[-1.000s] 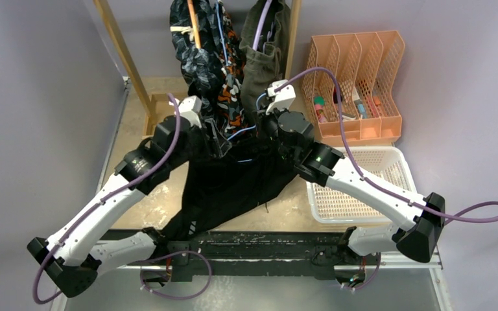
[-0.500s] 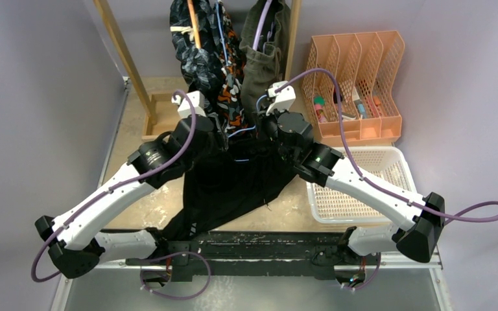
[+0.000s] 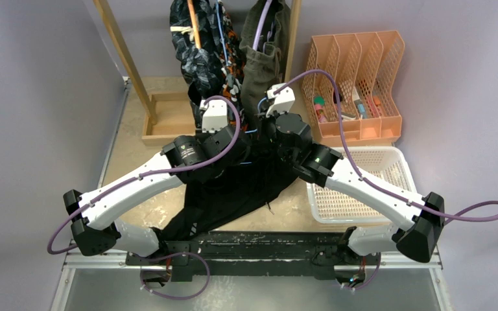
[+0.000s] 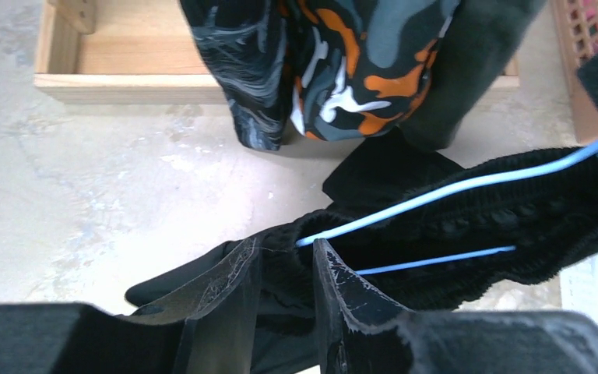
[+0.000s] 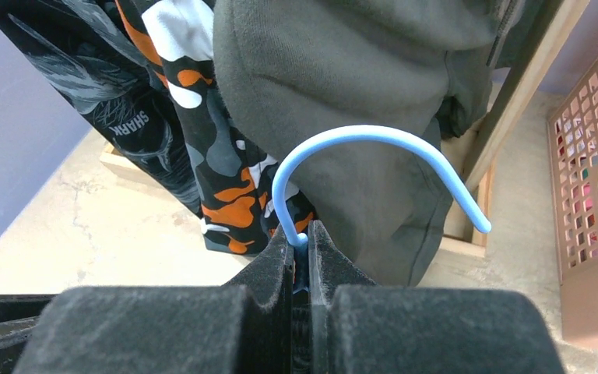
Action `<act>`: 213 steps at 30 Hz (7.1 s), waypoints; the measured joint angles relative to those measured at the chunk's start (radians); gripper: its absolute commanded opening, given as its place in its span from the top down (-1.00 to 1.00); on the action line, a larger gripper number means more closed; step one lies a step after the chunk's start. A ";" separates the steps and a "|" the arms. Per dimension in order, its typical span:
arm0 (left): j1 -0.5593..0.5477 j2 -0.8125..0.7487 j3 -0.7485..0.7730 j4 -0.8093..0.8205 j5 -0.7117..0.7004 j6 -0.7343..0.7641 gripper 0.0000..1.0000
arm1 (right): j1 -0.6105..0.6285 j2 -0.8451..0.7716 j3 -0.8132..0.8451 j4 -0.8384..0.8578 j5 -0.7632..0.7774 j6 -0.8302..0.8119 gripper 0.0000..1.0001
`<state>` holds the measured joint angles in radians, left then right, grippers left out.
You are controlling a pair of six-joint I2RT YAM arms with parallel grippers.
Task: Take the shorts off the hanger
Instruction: Remove the shorts from the clothes rod.
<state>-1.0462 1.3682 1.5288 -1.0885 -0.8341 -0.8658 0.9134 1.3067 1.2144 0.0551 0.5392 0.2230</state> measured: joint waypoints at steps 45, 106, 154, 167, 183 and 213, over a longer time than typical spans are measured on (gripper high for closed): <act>0.113 -0.179 -0.108 0.061 -0.100 0.039 1.00 | -0.048 -0.128 -0.201 0.132 -0.190 0.044 1.00; 0.378 -0.376 -0.365 0.207 0.089 0.057 1.00 | -0.080 -0.325 -0.424 0.282 -0.488 0.010 1.00; 0.634 -0.421 -0.423 0.336 0.564 0.472 -0.44 | -0.125 -0.182 -0.321 0.172 -0.435 -0.089 1.00; 0.634 -0.402 -0.351 0.253 0.951 0.733 -0.53 | -0.129 -0.124 -0.247 0.159 -0.744 -0.241 1.00; 0.634 -0.393 -0.364 0.126 1.190 0.780 -0.21 | -0.225 -0.102 -0.129 0.106 -1.006 -0.260 1.00; 0.624 -0.306 -0.245 -0.051 1.181 0.723 1.00 | -0.293 -0.096 -0.144 0.084 -0.811 -0.065 -0.48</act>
<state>-0.4217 1.0626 1.2839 -1.1397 0.3470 -0.1429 0.6209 1.2106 1.0706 0.1394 -0.2718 0.1577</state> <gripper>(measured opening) 0.032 0.705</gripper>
